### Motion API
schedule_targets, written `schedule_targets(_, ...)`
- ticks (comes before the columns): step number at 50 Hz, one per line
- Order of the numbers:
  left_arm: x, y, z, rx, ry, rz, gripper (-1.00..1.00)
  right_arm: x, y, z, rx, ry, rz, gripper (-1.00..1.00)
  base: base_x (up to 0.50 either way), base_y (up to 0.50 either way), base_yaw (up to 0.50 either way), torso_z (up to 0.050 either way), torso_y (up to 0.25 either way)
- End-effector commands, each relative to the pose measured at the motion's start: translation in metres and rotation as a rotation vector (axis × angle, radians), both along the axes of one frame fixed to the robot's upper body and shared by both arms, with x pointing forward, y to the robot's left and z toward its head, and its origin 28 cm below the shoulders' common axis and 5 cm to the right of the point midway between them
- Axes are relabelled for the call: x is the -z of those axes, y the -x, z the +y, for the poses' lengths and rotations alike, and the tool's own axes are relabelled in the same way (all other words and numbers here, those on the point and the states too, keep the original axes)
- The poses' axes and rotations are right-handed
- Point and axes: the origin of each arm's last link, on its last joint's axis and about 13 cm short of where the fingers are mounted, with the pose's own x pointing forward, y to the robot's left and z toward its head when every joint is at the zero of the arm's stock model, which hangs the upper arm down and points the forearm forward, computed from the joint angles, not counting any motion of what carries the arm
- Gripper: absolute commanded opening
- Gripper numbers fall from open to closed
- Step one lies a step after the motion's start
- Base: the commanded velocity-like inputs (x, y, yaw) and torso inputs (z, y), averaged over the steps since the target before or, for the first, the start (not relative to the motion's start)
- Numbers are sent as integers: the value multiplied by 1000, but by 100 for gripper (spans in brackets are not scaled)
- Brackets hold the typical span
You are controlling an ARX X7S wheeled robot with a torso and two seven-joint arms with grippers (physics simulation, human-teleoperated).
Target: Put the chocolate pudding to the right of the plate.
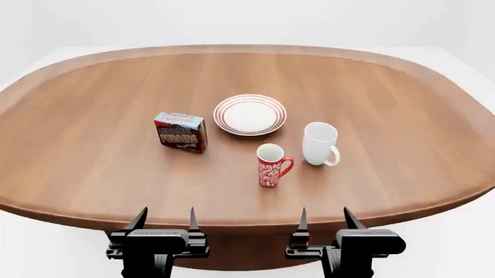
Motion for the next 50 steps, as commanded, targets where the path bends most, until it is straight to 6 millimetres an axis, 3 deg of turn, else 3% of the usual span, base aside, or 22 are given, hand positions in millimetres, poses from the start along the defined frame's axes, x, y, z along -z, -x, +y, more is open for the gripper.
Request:
schedule_targets(1,1,0,0,-5,-3,3,100,-1,0,-1,7,-6,-14,100,0,0,0,0,0)
schedule_targets(6,2,1,-1,-6,-13,9,100,-4,1,-1,16,22,-40,100,0,81,0,0,0)
schedule_targets(30,-1,2,0,-17,-32,26,100,0,6,2,-18,40,-22,100,0,488,0,0,0)
schedule_targets(32,-11,-1,0,-13,-28,36,100,-13,0,2,-6,53,-6,100,0,0,0,0,0)
schedule_targets(33,-33,-7,2,-20,-109,28,100,-37,-8,1,-22,95,-17,100,0,0,0,0,0)
schedule_targets(34,-45,-10,4,-15,-111,30,100,-48,-10,-1,-32,83,-32,100,0,0,0,0,0)
schedule_targets(37,-112,-26,15,9,-84,-11,100,-118,-29,-7,-50,71,-84,100,0,0,0,0,0)
schedule_targets(41,-165,-37,21,27,-85,-47,100,-172,-44,-13,-105,15,-123,100,99,0,0,0,0)
schedule_targets(44,-169,-39,24,3,-81,-62,100,-180,-50,-17,-50,36,-148,100,500,0,0,0,0)
schedule_targets(50,-155,-43,28,-13,-71,-36,100,-167,-49,-17,-64,37,-107,100,500,0,0,0,0)
